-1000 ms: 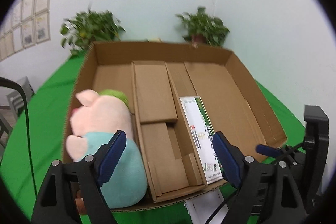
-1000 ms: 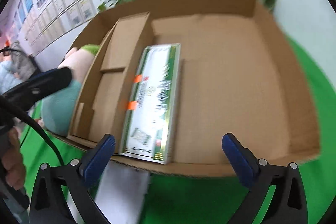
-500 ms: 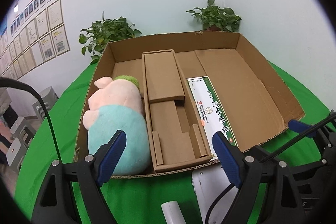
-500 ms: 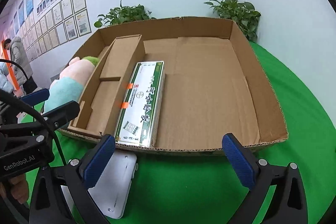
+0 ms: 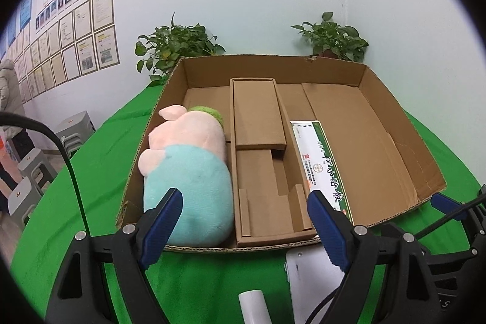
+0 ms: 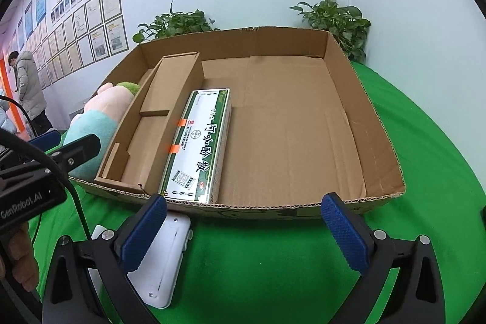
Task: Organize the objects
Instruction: 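Withdraw both grippers from the box toward the white hair dryer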
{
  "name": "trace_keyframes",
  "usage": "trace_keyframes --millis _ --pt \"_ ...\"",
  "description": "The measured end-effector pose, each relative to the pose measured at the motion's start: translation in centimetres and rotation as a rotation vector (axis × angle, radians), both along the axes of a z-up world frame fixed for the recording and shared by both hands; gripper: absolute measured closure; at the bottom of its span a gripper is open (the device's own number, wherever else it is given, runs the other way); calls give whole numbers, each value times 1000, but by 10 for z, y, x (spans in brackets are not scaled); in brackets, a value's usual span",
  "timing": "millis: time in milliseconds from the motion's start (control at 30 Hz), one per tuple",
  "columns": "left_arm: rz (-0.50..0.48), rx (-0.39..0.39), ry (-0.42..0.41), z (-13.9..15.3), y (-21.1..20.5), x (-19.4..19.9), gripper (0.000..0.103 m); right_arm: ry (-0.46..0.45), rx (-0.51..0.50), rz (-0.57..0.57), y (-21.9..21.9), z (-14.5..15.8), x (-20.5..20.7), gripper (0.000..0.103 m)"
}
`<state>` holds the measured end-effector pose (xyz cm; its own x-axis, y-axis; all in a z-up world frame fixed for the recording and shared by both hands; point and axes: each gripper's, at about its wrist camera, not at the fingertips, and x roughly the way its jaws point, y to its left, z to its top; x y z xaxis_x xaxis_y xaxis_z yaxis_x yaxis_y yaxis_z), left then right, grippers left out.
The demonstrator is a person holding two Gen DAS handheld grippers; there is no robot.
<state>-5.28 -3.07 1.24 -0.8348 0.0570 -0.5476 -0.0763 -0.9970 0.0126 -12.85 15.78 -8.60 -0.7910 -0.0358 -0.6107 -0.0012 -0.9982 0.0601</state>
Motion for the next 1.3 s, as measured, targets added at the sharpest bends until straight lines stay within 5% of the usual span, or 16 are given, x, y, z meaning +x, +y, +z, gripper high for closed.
trace_keyframes --millis 300,367,467,500,533,600,667,700,767,800,833,900,1300 --pt "31 1 -12 -2 -10 -1 22 2 4 24 1 -1 2 1" --pt "25 -8 -19 -4 -10 -1 32 0 -1 25 1 -2 3 1" --pt "11 -29 -48 -9 -8 -4 66 17 12 9 2 -3 5 5" --pt "13 -39 -58 -11 -8 -5 88 23 25 5 1 -3 6 20" --pt "24 -53 -77 -15 -7 -7 99 20 38 9 0 -3 5 44" --pt "35 -45 -92 -18 -9 -8 99 -11 66 9 -2 -5 2 80" --pt "44 -33 -83 -18 -10 -6 99 -29 78 0 -1 -9 0 89" --pt "49 -27 -72 -16 -11 -5 97 -29 78 -3 0 -9 1 89" --pt "38 -22 -65 -14 -11 -3 69 -34 72 -5 3 -9 1 88" --pt "42 -33 -65 -14 -10 -3 27 -36 64 1 4 -9 0 79" --pt "60 -53 -56 -13 -9 -2 9 -41 58 4 4 -8 0 49" --pt "68 -71 -6 -9 -8 5 9 -32 33 6 6 -7 0 4" --pt "-21 14 -25 1 -21 4 9 95 41 66 0 10 16 2"
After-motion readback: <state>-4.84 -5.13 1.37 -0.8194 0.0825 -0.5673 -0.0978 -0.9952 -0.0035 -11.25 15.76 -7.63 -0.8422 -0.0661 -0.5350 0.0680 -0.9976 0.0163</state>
